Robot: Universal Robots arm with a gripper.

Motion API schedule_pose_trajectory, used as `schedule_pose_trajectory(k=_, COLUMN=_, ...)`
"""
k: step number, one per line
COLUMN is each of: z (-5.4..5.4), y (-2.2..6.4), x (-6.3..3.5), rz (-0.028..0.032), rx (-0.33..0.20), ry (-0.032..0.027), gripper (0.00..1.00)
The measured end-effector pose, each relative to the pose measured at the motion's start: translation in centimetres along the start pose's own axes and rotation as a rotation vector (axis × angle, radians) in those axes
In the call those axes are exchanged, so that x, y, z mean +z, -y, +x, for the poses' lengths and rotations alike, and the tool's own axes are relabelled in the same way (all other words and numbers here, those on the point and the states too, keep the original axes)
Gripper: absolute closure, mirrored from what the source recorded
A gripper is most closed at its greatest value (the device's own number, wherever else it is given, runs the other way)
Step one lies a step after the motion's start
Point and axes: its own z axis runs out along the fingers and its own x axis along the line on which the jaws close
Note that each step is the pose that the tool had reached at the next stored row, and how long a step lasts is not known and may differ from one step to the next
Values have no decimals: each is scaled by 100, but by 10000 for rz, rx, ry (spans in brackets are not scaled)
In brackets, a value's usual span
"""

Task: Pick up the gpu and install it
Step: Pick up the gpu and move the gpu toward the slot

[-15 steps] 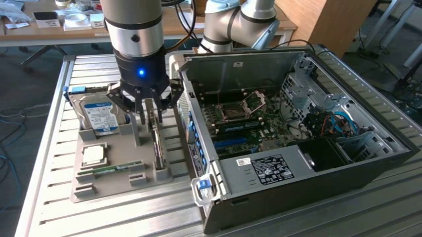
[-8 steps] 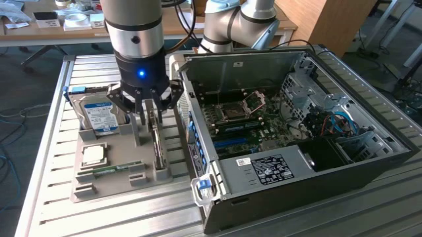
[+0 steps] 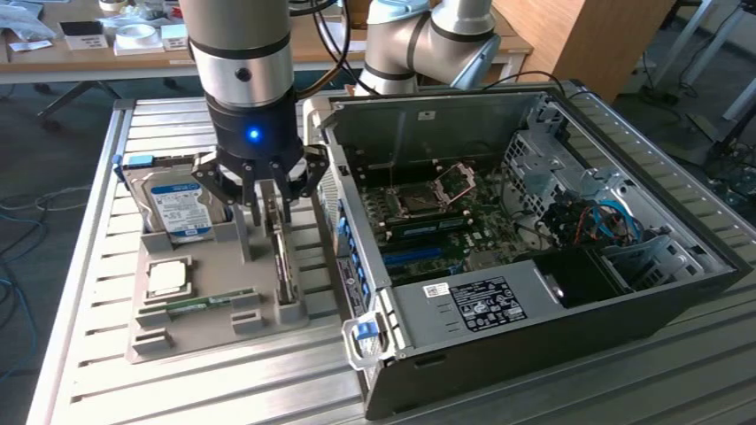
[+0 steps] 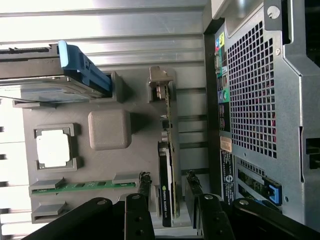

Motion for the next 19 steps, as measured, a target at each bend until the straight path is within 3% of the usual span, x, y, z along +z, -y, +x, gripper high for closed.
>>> schedule_pose_trajectory(k=19, z=2, y=4, x=89, rz=-3, rx=0, ry=3, gripper=58)
